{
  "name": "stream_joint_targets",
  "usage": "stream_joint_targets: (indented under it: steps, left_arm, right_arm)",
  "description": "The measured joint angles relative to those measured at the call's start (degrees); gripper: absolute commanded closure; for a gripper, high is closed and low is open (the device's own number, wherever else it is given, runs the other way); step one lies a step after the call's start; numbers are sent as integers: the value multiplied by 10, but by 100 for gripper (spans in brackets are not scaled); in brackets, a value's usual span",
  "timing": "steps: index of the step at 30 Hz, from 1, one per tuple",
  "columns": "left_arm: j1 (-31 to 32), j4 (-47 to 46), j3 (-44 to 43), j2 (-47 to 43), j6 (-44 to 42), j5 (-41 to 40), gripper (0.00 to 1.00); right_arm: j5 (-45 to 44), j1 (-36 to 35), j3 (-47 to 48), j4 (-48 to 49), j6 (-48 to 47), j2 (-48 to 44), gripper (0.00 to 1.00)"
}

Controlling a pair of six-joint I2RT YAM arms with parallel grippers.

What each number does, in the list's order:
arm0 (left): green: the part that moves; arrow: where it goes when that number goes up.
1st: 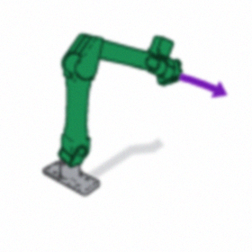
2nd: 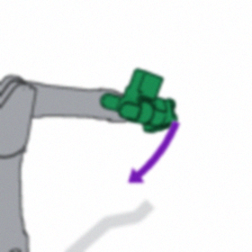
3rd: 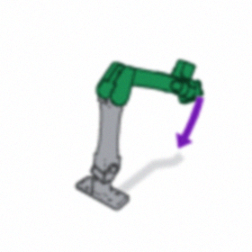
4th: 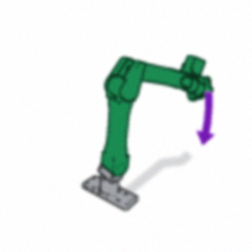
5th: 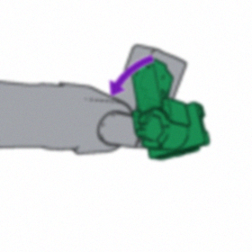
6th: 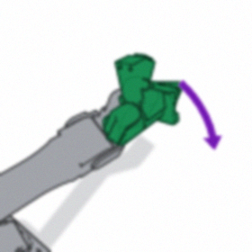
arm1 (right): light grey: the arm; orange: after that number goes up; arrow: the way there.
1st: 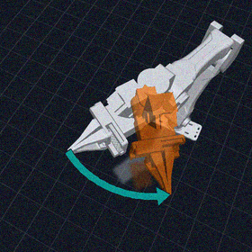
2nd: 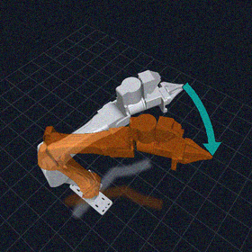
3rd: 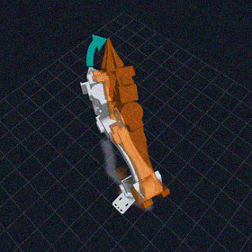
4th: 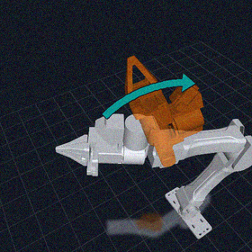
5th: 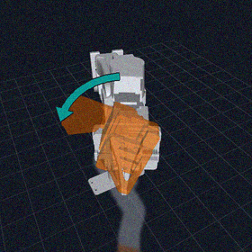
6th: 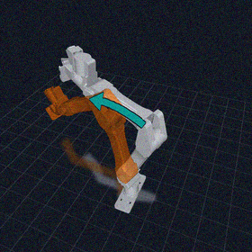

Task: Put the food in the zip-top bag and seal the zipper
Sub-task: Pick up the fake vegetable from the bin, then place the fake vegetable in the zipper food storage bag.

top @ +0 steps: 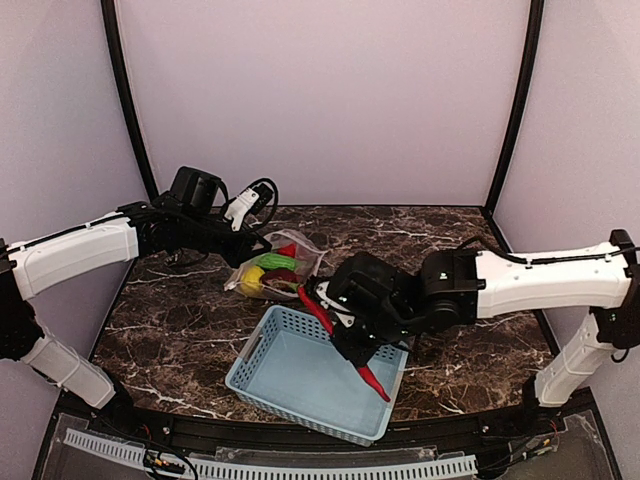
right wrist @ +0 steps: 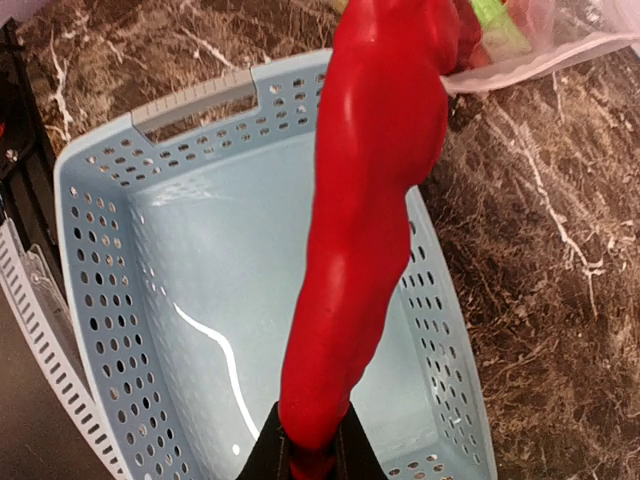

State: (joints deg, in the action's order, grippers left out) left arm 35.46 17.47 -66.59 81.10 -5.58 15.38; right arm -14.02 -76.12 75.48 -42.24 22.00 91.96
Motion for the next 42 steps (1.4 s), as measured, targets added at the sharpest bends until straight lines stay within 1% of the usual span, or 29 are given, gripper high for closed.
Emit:
stream_joint_targets:
  steps: [2,6,11,15,20,23,26,36,39,42]
  left_arm:
    - [0,0,0,0,0,3,99]
    - [0,0,0,0,-4,17,99]
    - [0,2,0,-2,-17,49,99]
    - [0,10,0,-2,-30,71,99]
    - [0,22,0,-2,-37,77,99]
    - [0,23,0,-2,-37,71,99]
    - [0,21,0,-4,-37,64,99]
    - [0,3,9,-16,-28,50,99]
    - [0,2,10,-16,-30,52,99]
    - [0,2,10,-16,-36,61,99]
  right_arm:
    - [-9,0,-11,23,-5,-35,99]
    - [-28,2,-27,89,-34,-75,97]
    - [-42,26,-23,171,-79,-72,99]
    - [-45,56,-19,224,-105,-60,97]
    - [-21,85,-17,269,-114,-59,97]
    - [-8,91,-14,260,-104,-57,97]
    - [14,92,-12,229,-78,-57,98]
    - [103,93,-10,62,43,-45,99]
    - [130,93,17,15,68,-21,99]
    - [156,94,65,-19,86,14,98]
